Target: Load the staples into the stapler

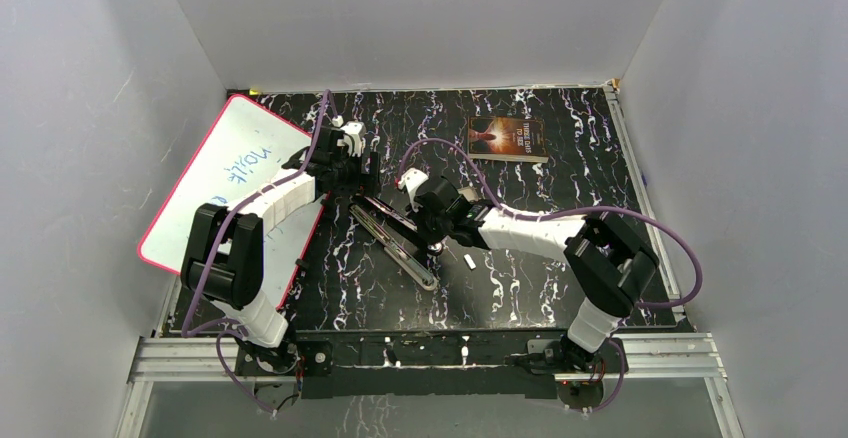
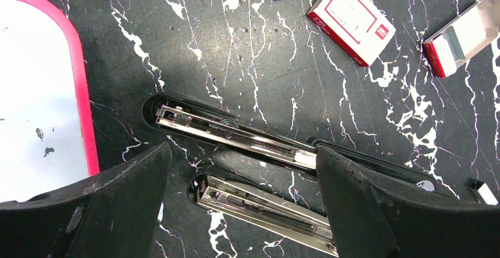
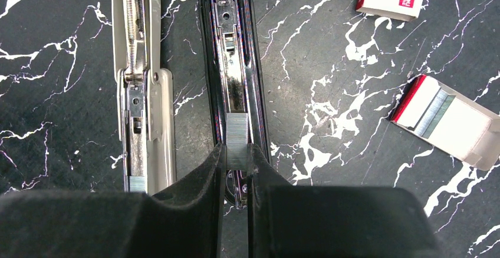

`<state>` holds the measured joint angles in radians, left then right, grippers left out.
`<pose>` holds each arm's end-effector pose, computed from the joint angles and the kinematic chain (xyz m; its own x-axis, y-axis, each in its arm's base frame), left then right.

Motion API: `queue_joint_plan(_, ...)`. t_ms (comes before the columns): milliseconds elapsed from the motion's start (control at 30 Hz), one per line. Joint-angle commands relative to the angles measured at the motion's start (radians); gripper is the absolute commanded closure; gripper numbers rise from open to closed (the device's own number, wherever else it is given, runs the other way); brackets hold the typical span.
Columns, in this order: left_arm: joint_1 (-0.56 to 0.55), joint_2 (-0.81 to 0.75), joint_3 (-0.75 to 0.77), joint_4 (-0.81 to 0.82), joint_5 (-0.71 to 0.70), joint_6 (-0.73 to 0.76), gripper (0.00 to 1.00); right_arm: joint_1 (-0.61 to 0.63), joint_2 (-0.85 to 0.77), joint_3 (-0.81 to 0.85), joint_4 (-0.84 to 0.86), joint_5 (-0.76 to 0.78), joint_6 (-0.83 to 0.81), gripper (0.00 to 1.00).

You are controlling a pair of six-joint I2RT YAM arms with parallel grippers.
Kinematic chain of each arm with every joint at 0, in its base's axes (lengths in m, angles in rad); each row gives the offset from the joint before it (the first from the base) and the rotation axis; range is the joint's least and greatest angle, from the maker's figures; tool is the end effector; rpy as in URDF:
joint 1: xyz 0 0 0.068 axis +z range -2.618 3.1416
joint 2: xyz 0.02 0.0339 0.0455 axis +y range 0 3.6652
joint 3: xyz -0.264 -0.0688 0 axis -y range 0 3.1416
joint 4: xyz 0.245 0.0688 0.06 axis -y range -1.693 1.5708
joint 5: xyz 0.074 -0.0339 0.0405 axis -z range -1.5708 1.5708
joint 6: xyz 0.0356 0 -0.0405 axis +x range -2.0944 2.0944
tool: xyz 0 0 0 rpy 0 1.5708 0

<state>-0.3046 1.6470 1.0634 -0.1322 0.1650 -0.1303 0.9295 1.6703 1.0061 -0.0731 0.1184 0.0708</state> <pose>0.3416 -0.1135 0.2202 -0.6745 0.0777 -0.7342 0.3292 0.9217 -0.2049 0.2170 0.2836 0.1989 -0.4538 -0.4904 -0.7440 -0.7131 0.7006 -0.0268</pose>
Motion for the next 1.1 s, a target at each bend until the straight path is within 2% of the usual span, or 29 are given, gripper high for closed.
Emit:
queue_joint_plan(0,0.004,-0.017,0.037,-0.012,-0.001,0.011,0.09,-0.006,-0.029,0.030,0.020,0.020,-0.012,1.00)
queue_joint_plan(1067,0.003,-0.018,0.036,-0.012,0.002,0.008,0.09,-0.007,0.038,0.087,-0.069,-0.015,-0.022,1.00)
